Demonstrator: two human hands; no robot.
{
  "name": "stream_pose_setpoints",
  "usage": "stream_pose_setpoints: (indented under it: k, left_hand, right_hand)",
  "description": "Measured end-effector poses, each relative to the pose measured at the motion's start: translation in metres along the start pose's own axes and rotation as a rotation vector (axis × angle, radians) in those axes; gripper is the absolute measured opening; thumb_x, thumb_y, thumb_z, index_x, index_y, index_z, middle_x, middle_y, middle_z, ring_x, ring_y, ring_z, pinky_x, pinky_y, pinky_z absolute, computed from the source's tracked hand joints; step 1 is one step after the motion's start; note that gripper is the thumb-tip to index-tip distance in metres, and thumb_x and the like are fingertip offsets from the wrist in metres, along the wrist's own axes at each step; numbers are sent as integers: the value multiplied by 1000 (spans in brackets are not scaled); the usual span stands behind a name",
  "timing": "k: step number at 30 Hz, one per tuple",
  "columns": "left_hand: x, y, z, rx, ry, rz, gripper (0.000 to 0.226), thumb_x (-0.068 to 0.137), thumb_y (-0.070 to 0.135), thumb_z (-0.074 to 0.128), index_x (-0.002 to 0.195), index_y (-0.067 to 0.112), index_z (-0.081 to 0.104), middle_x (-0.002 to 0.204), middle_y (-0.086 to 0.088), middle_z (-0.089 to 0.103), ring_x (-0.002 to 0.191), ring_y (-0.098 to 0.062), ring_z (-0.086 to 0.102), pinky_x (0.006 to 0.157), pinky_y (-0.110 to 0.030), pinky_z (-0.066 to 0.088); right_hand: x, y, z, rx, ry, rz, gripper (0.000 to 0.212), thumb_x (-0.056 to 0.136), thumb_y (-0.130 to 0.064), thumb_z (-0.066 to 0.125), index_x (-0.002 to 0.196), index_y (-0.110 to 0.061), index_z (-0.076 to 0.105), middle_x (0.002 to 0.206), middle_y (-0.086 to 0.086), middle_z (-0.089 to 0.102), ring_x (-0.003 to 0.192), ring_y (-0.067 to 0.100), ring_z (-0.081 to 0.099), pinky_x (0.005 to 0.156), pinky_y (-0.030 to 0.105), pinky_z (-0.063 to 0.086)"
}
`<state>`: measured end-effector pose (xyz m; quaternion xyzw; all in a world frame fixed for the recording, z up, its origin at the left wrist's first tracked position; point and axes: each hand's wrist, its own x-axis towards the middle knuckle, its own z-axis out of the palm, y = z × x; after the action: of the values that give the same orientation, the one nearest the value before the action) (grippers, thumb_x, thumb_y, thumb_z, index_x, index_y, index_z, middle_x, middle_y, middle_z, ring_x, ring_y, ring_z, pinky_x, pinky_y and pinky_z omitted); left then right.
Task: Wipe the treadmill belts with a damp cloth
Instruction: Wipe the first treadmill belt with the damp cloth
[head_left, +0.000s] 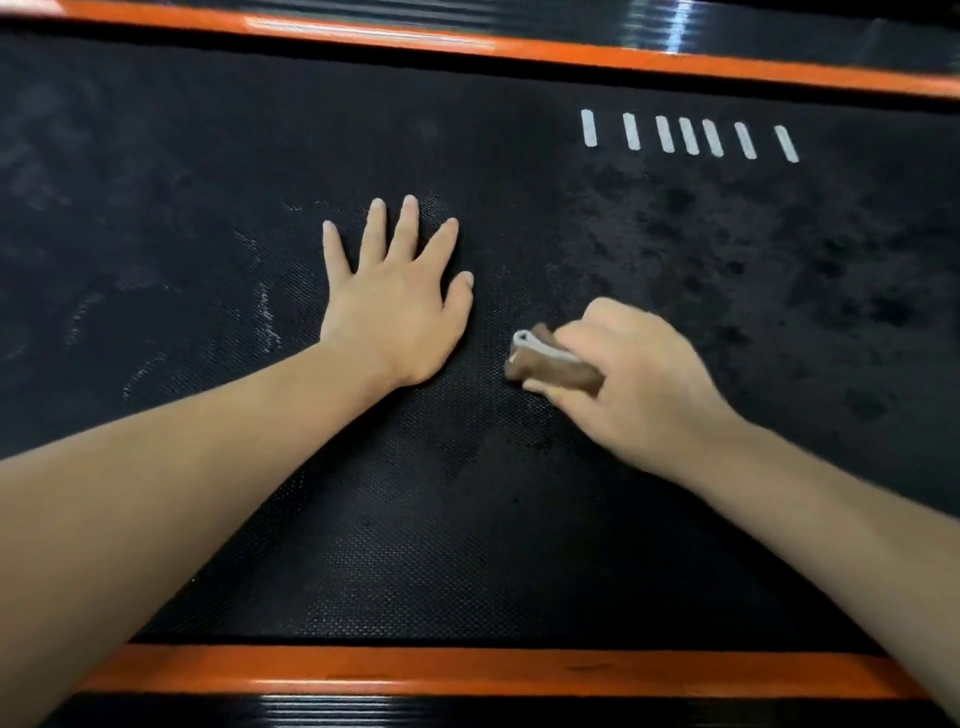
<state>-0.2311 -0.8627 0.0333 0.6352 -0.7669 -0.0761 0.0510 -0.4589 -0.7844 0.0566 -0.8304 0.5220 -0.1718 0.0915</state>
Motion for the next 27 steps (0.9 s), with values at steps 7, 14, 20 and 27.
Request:
stream_pose_setpoints:
  k: [7,14,20,27]
  left_hand:
    - [0,1,0,-2,-11,-1,63,105,58,18,163,35,17,174,-5,3,159,-31,-7,123,-65,-7]
    - [1,2,0,20,-7,-5,66,104,59,17,165,34,6,174,-6,-5,159,-30,-11,123,-65,-8]
    - [2,2,0,47,-36,3,67,102,63,12,164,37,7,174,-6,-4,159,-31,-12,122,-67,-7]
    - [5,3,-9,7,-98,-14,66,102,64,14,164,38,11,174,-5,-2,159,-29,-12,122,-67,-9]
  right_hand:
    - [66,54,-6,-186,169,327,35,92,-54,61,83,-22,49,86,4,44,81,33,55,68,38,40]
    - [50,43,-3,-60,89,92,40,89,-56,62,76,-20,51,78,-1,42,68,24,49,60,34,38]
    - [91,56,-1,-179,160,241,37,90,-56,63,87,-19,58,86,4,46,80,31,54,67,36,38]
    - [109,80,-14,-133,119,269,35,91,-58,62,81,-27,49,83,1,48,80,27,53,67,34,35]
